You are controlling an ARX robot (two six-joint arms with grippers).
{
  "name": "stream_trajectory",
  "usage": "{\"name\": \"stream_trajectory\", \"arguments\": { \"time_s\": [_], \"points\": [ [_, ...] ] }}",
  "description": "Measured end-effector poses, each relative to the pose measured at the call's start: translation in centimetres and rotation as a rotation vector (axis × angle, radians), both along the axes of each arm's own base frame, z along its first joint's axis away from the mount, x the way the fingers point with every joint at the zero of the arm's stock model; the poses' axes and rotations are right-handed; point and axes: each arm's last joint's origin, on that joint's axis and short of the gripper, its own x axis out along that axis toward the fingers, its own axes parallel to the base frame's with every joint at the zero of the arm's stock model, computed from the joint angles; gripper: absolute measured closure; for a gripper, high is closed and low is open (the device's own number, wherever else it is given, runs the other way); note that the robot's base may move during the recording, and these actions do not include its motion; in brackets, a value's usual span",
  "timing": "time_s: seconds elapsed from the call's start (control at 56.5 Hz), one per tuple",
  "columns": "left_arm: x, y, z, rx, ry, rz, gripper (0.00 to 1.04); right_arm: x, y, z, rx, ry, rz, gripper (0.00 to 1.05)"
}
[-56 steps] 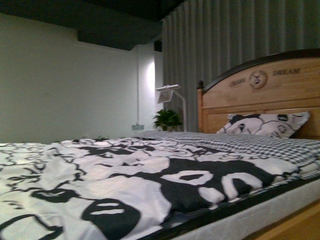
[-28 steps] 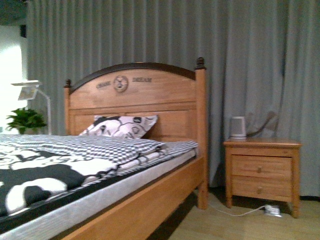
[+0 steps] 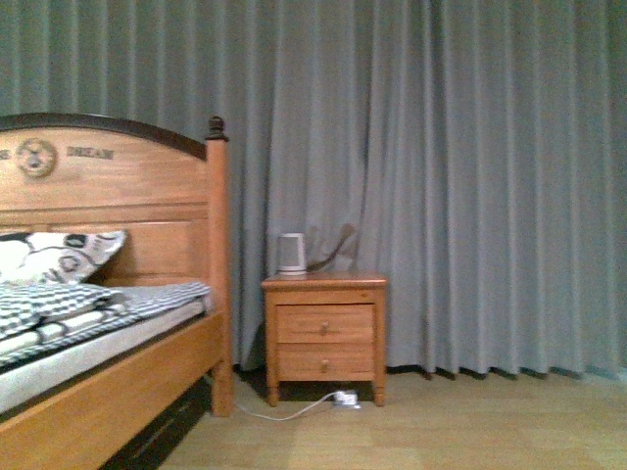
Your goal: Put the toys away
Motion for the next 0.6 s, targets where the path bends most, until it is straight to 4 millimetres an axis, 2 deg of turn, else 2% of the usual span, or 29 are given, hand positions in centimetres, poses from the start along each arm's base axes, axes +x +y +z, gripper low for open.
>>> {"name": "stream_trajectory", "arguments": {
  "time_s": [0.602],
  "points": [
    [0.0,0.0,0.0,0.0,0.0,-0.002,0.06,-0.01,0.0,0.01,0.0,-0.002,0.001,0.98]
  ]
}}
